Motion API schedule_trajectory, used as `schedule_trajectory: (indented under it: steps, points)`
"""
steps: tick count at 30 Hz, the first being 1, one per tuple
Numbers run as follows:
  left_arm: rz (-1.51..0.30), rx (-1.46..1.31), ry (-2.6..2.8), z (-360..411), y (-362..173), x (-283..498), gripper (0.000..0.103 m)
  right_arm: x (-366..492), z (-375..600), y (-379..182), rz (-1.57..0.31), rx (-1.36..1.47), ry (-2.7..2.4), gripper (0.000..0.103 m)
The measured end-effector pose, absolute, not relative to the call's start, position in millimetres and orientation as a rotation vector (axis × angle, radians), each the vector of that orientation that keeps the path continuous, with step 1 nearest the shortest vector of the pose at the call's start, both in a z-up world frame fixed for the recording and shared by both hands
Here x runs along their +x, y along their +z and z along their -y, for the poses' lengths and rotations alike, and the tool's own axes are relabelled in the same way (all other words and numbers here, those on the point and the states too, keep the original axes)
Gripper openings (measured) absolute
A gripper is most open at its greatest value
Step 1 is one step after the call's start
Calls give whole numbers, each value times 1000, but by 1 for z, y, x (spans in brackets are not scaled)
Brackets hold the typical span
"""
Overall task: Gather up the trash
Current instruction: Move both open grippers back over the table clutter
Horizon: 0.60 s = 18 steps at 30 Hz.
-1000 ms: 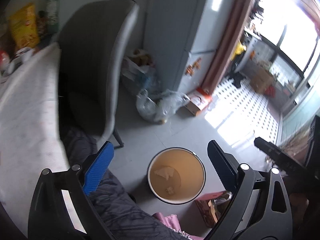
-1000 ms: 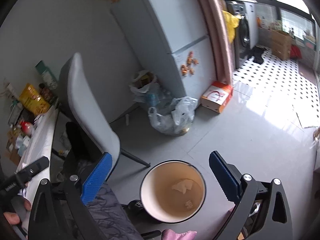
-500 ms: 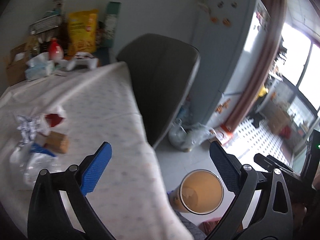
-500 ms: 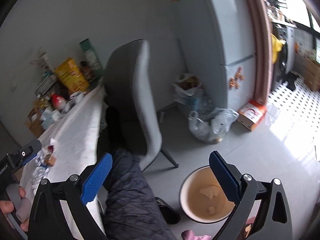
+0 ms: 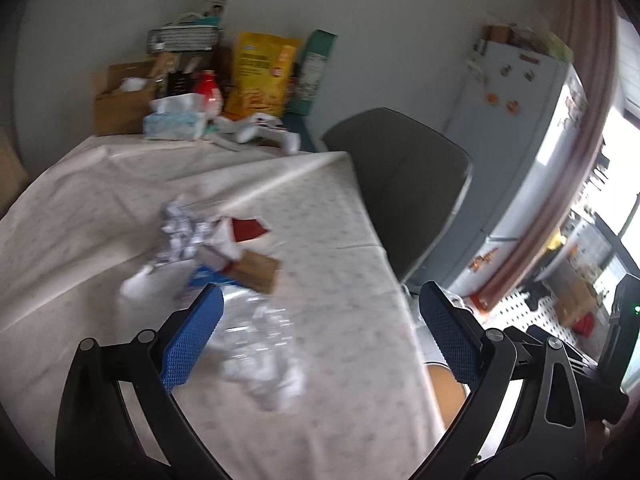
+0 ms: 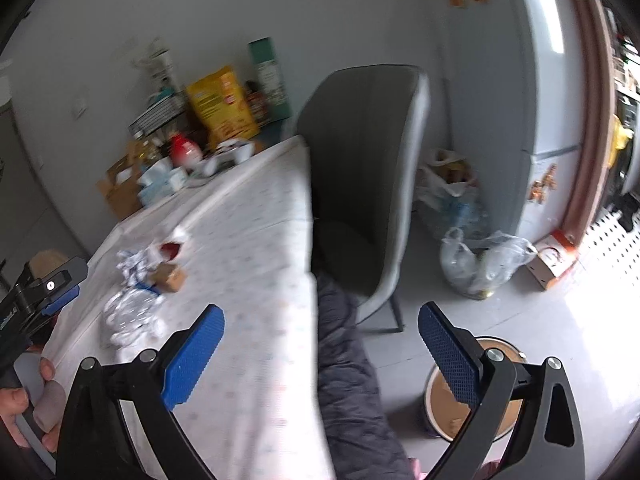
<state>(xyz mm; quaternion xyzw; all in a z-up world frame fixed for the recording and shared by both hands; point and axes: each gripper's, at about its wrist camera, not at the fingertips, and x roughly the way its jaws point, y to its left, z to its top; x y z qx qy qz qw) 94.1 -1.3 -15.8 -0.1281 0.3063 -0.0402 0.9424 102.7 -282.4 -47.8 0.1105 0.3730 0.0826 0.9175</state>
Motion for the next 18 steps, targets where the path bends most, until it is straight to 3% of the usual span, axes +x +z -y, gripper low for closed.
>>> schedule_trajectory:
  steps: [10,18]
  points:
    - [-626,-320,38,-69,-29,70,97,107,194,-58,-814,159,334,95]
    - [-642,-353,101,-104,-42,59,97,115,136,-75,-887,137,459,83]
